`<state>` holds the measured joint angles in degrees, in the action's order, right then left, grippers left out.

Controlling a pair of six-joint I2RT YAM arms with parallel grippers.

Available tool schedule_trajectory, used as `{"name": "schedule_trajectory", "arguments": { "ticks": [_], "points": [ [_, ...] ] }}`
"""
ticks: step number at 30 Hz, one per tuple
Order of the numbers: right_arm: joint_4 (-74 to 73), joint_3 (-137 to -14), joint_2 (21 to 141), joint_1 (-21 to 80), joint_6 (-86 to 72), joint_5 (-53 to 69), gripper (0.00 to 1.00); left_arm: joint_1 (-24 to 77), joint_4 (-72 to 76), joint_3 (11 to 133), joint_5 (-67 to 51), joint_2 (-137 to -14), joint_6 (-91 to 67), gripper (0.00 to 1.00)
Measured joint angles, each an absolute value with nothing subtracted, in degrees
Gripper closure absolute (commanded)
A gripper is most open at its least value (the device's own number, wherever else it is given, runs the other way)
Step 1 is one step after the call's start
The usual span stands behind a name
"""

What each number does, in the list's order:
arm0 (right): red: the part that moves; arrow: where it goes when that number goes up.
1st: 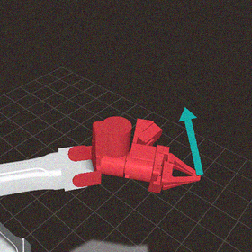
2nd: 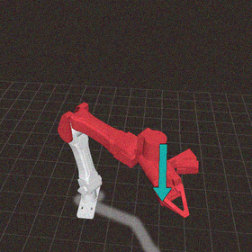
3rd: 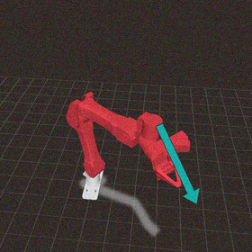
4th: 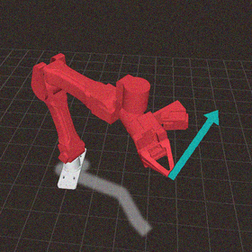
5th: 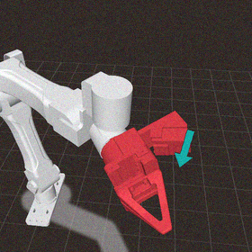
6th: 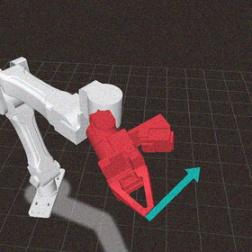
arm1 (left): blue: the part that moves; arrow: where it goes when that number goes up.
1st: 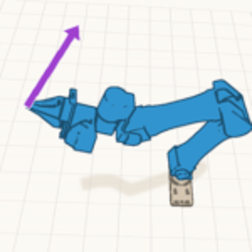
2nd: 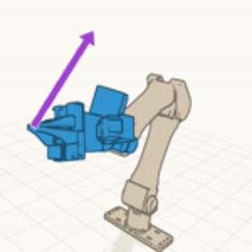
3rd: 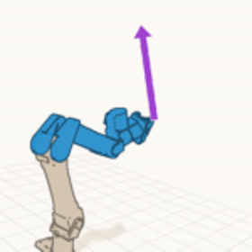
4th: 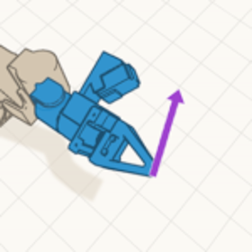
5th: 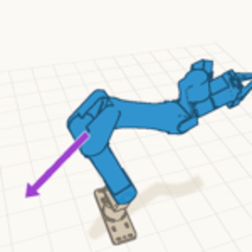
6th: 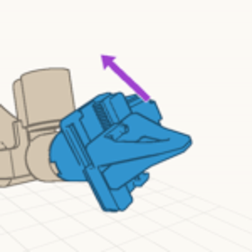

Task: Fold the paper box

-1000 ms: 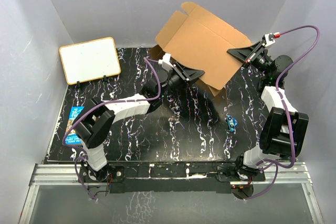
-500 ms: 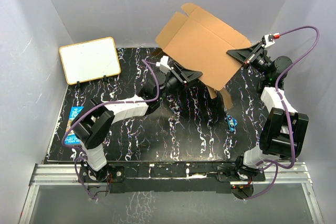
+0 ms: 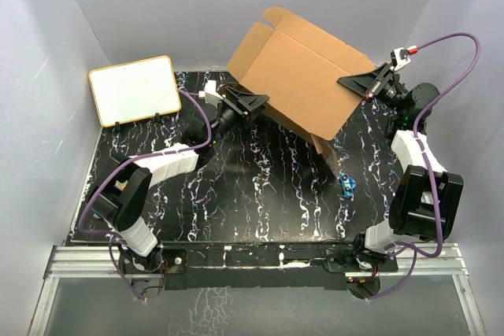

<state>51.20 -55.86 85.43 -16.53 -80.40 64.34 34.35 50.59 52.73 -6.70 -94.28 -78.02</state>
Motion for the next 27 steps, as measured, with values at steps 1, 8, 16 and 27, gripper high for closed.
{"name": "schedule_trajectory", "arguments": {
  "ticks": [1,8,16,27],
  "points": [
    [51.2,-56.1,85.3,-16.5,-80.1,64.5,0.92,34.3,50.6,52.7,-6.9,-94.3,-78.0,0.44],
    [51.2,-57.5,84.8,-16.5,-78.9,65.3,0.92,34.2,50.7,53.4,-8.8,-94.3,-77.2,0.69],
    [51.3,-61.1,84.8,-16.6,-78.0,66.8,0.92,33.4,51.9,54.5,-11.9,-94.3,-74.8,0.76],
    [52.0,-74.1,85.4,-16.5,-76.6,72.1,0.92,27.0,54.0,50.1,-24.1,-88.1,-65.8,0.32]
  ]
}}
